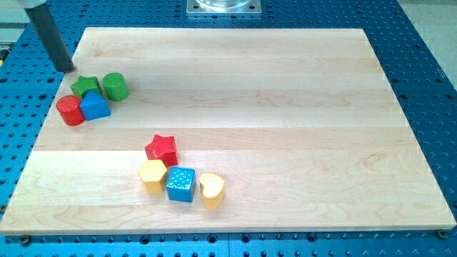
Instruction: Push the green star diagonal to the red star
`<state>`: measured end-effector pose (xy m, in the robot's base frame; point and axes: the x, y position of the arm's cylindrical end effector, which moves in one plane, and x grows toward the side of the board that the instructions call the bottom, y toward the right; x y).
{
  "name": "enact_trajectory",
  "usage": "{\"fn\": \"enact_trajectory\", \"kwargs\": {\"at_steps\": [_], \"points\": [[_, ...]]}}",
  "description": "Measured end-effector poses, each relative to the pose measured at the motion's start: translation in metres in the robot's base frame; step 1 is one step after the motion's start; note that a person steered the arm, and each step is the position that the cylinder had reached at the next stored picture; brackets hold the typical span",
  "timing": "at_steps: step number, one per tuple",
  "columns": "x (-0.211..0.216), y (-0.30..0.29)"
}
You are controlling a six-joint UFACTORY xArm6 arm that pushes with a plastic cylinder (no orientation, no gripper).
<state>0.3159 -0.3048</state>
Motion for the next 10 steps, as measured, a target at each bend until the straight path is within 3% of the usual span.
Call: {"fn": "enact_trajectory", "kwargs": {"at_steps": [3, 6, 7, 8, 9, 10], "points": [[0.031, 0.018], [0.101, 0.056], [0.088, 0.101], [0.049, 0.131], [0.051, 0.114], [0.039, 0.165]]}}
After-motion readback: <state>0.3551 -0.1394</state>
